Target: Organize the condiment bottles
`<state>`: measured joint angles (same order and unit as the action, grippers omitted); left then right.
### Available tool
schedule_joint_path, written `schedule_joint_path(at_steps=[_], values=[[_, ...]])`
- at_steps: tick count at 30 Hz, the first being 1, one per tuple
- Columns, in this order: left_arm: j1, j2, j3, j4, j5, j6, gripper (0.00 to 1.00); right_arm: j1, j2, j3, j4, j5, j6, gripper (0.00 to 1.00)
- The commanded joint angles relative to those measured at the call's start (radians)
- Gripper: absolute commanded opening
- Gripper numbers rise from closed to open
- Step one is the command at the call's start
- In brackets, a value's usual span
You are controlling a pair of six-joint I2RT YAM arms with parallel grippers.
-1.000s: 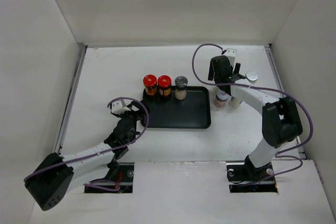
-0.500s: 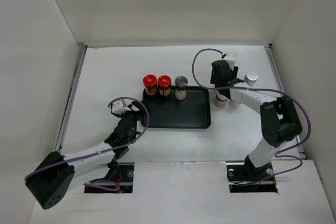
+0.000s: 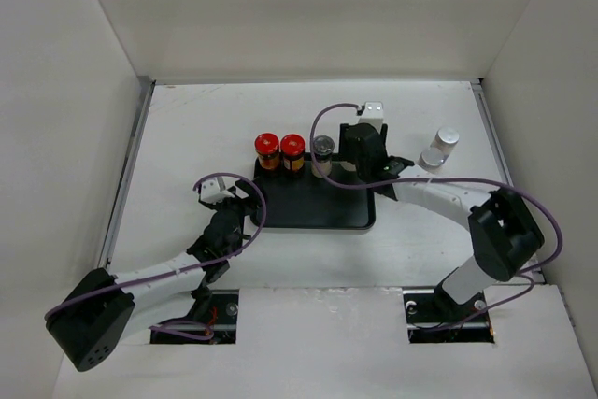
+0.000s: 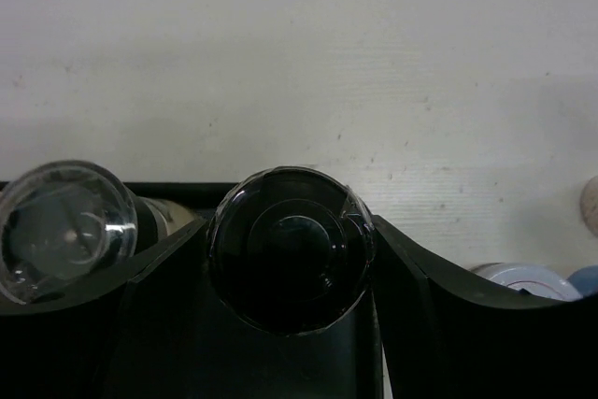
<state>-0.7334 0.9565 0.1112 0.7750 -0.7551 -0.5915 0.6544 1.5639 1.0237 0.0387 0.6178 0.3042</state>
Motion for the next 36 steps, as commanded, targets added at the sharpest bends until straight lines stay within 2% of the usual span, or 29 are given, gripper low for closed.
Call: schedule_joint_path(at_steps=[1,5,10,13,17,21,24,31,36], values=[[0.01,-0.002,0.013,0.046,0.008,-0.011,0.78,-0.003,0.028,-0.008,0.108,-0.013,0.061,0.55],[0.013,-0.025,0.005,0.043,0.003,-0.011,0.78,-0.003,0.061,-0.025,0.121,-0.035,0.088,0.63],[0.016,-0.008,0.01,0.044,0.01,-0.011,0.78,0.001,-0.034,-0.063,0.119,-0.03,0.087,0.93],[0.018,-0.006,0.011,0.046,0.01,-0.011,0.78,0.001,-0.157,-0.118,0.104,-0.018,0.087,0.98],[0.018,-0.008,0.012,0.046,0.016,-0.011,0.78,-0.069,-0.295,-0.204,0.066,0.003,0.096,0.94],[0.018,0.004,0.016,0.047,0.017,-0.013,0.78,-0.108,-0.332,-0.243,-0.072,0.02,0.173,0.86],[0.016,0.005,0.016,0.047,0.022,-0.013,0.78,-0.124,-0.337,-0.272,-0.131,0.022,0.21,0.85],[0.015,0.027,0.024,0.047,0.026,-0.016,0.78,-0.177,-0.276,-0.291,-0.132,0.02,0.245,0.91],[0.016,0.022,0.022,0.049,0.026,-0.016,0.78,-0.196,-0.205,-0.284,-0.021,-0.015,0.219,0.88]])
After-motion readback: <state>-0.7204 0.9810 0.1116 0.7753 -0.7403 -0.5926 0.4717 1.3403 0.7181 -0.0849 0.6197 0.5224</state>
